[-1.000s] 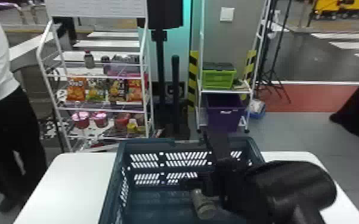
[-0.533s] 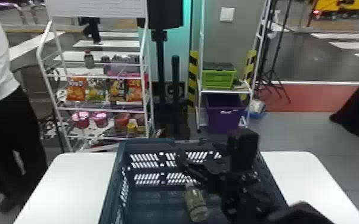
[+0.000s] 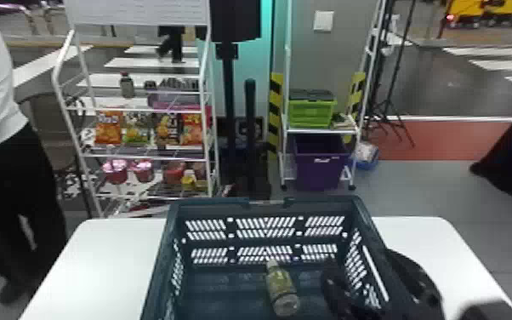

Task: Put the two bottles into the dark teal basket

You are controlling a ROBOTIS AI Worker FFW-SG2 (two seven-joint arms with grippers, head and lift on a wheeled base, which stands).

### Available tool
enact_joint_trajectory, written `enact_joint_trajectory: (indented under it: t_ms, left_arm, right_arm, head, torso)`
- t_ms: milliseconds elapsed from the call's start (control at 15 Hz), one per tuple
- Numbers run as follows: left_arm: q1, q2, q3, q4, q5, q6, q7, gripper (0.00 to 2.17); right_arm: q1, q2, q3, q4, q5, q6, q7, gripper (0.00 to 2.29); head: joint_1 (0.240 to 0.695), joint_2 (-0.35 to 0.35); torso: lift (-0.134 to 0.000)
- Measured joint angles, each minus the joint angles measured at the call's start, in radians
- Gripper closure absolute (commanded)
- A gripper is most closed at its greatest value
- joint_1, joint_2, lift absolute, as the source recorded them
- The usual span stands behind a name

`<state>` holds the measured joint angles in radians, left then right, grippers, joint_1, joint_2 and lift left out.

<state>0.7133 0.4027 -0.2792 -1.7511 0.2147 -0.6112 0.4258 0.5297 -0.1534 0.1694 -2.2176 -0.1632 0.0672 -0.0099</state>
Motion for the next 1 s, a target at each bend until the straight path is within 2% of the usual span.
enact_joint_trajectory:
  t_ms: [133, 533, 800, 1000]
  left_arm:
    - [0.001, -0.001, 0.0, -0.009, -0.001, 0.0, 0.002, 2.15]
    - [0.013, -0.001, 0.003, -0.039, -0.008, 0.004, 0.009, 2.15]
    - [0.053, 0.01, 0.059, -0.166, -0.01, 0.083, -0.005, 2.15]
    - [0.057, 0.01, 0.135, -0.299, -0.007, 0.225, -0.042, 2.15]
  right_arm:
    - [0.115, 0.005, -0.031, 0.009, -0.001, -0.177, 0.011, 0.01]
    - [0.292, 0.028, -0.061, 0.089, -0.02, -0.453, 0.011, 0.02]
    - [0.332, 0.029, -0.074, 0.108, -0.033, -0.5, 0.011, 0.03]
    - [0.35, 0.031, -0.082, 0.11, -0.039, -0.505, 0.011, 0.03]
  head:
    - [0.499, 0.0]
    - [0.499, 0.0]
    - [0.499, 0.0]
    - [0.499, 0.0]
  torso:
    - [0.0]
    - [0.0]
    - [0.0]
    - [0.0]
